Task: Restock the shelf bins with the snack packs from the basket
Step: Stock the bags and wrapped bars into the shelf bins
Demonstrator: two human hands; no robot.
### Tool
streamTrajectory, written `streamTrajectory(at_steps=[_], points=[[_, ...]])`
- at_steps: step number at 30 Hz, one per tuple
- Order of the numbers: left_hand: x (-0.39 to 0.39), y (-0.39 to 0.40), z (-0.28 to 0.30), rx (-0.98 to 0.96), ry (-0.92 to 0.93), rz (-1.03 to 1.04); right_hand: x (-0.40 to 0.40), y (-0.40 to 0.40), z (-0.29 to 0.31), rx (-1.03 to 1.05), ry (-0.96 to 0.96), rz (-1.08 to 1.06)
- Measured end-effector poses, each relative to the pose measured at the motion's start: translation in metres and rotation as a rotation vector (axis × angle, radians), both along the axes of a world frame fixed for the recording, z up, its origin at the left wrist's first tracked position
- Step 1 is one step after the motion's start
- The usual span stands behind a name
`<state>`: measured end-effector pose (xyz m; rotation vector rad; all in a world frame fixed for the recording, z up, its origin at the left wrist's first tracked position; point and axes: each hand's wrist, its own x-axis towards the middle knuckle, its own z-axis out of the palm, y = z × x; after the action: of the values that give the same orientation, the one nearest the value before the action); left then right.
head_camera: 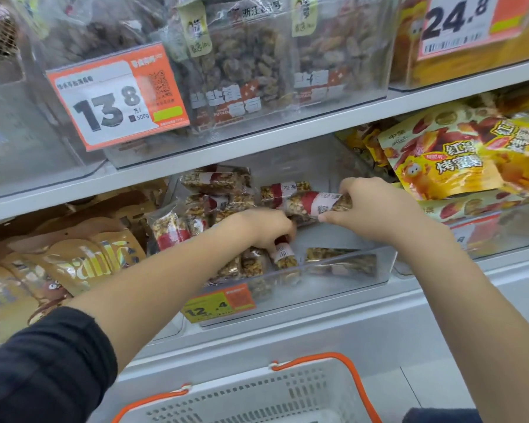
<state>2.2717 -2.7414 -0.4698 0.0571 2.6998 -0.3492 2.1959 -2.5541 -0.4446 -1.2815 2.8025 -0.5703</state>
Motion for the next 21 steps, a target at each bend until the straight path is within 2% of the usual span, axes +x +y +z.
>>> streamTrajectory(at_steps=[8,13,17,19,21], points=[[0.000,-0.011,-0.006,-0.222,-0.047,-0.079,-0.009,0.015,0.003,-0.161,-0.063,0.084],[-0.002,0.013,-0.012,0.017,-0.091,-0.035,-0.006,0.017,0.003,-0.149,-0.043,0.094],[-0.003,0.010,-0.018,0.226,-0.087,0.089,-0.005,0.020,0.003,-0.190,-0.076,0.099],[-0.001,-0.001,-0.017,0.306,0.005,0.191,-0.004,0.022,0.004,-0.199,-0.078,0.103],[-0.001,-0.006,-0.015,0.427,0.197,0.268,-0.003,0.022,0.004,-0.189,-0.073,0.106]])
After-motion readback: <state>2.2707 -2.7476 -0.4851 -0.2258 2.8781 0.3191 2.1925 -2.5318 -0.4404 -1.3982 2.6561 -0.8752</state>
